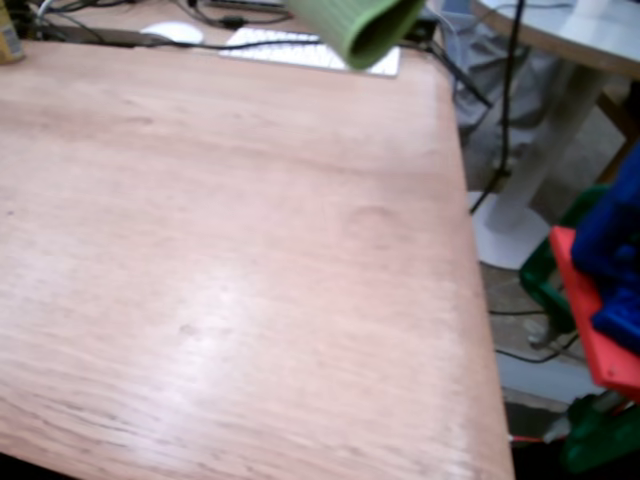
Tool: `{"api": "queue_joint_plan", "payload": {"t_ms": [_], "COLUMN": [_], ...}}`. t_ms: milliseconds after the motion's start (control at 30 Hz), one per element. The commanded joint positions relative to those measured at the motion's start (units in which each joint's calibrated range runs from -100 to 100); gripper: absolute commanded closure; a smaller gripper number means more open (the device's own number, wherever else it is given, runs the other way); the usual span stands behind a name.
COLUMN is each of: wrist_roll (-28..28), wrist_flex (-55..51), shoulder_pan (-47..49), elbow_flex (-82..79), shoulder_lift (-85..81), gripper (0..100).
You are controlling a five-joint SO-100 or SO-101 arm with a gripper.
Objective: Clean the table
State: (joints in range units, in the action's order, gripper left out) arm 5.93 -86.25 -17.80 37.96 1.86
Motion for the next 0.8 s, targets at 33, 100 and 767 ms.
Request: {"api": "queue_joint_plan", "payload": {"t_ms": [33, 100, 767], "wrist_roll": [-0.49, -0.73, -0.15], "wrist_flex": [0.05, 0.05, 29.03], "shoulder_pan": [29.82, 34.55, 40.14], "elbow_flex": [3.61, 12.39, 62.04], "shoulder_lift": [-4.69, 5.35, 82.62], "gripper": [99, 99, 99]}}
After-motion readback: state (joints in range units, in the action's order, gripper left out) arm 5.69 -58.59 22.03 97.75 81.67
